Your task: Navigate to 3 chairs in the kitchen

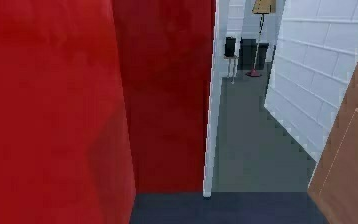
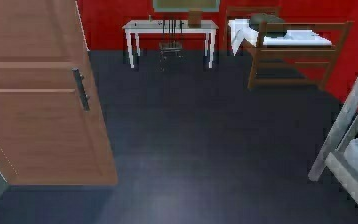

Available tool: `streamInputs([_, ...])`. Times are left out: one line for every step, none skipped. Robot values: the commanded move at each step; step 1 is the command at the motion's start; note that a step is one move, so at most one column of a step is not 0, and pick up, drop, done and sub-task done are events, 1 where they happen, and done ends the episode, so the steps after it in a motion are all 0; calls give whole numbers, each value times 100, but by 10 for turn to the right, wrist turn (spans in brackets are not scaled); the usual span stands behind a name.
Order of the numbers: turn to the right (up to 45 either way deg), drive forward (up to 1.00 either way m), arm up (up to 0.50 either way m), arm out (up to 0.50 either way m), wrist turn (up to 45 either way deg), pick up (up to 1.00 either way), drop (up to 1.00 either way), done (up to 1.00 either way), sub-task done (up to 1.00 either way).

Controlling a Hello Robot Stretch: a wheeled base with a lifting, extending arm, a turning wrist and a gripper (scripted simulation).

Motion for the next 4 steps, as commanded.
streamInputs([270, 0, 0, 0, 0, 0, 0, 0, 0])
streamInputs([0, 100, 0, 0, 0, 0, 0, 0, 0])
streamInputs([150, 0, 0, 0, 0, 0, 0, 0, 0])
streamInputs([0, 20, 0, 0, 0, 0, 0, 0, 0])
